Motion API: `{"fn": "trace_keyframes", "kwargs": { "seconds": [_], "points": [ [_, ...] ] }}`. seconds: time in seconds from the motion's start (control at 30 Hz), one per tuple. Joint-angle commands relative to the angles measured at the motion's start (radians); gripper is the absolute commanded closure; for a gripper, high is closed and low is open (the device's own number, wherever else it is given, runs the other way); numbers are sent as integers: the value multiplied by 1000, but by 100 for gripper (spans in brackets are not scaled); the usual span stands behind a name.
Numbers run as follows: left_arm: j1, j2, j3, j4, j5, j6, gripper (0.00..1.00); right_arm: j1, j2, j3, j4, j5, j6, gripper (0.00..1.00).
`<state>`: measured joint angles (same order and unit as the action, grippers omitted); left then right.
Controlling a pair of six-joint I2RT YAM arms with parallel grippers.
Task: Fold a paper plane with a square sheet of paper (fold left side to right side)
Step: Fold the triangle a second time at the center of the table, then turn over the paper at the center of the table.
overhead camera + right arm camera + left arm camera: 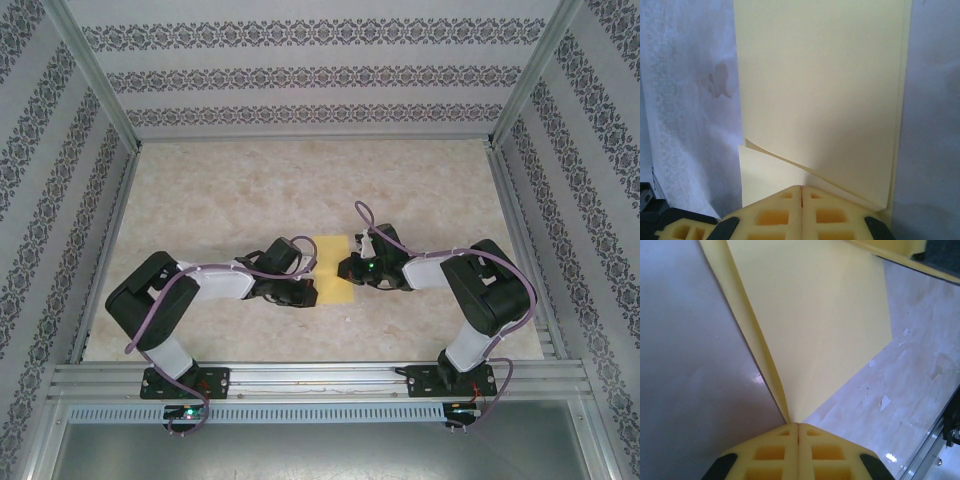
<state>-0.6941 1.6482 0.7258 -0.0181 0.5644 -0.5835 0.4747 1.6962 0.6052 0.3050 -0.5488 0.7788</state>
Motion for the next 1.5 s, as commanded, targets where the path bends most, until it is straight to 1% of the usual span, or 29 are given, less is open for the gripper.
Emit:
{"fn": "trace_keyframes", "kwargs": {
  "seconds": [0.0,0.17,0.2,0.27,0.37,0.5,0.73,0.93,1.03,1.1,1.4,1.47],
  "points": [
    [-11,-69,-8,-33,-31,30,91,-4,-8,14,-88,20,-29,100],
    [7,-162,-25,-27,-115,48,81,-4,-63,62,-109,-4,-36,100],
    [14,-181,-32,-20,-132,48,79,-5,-77,71,-114,-10,-41,98],
    [31,-223,-52,7,-169,45,71,-8,-111,90,-134,-20,-62,93],
    [58,-267,-77,56,-202,38,62,-20,-174,102,-179,-8,-98,82],
    [87,-277,-82,120,-195,41,54,-57,-281,75,-223,32,-136,66],
    [103,-186,-17,146,-137,68,52,-142,-492,-34,-254,85,-162,38],
    [109,-108,40,140,-135,110,52,-211,-621,-130,-256,59,-148,25],
    [110,-58,72,130,-111,123,53,-241,-674,-177,-246,44,-129,13],
    [110,-23,93,133,-95,123,53,-257,-709,-209,-234,36,-113,3],
    [109,94,147,165,-68,106,60,-289,-774,-255,-230,13,-92,2],
    [110,110,150,177,-60,101,64,-291,-774,-255,-231,15,-93,2]
  ]
}}
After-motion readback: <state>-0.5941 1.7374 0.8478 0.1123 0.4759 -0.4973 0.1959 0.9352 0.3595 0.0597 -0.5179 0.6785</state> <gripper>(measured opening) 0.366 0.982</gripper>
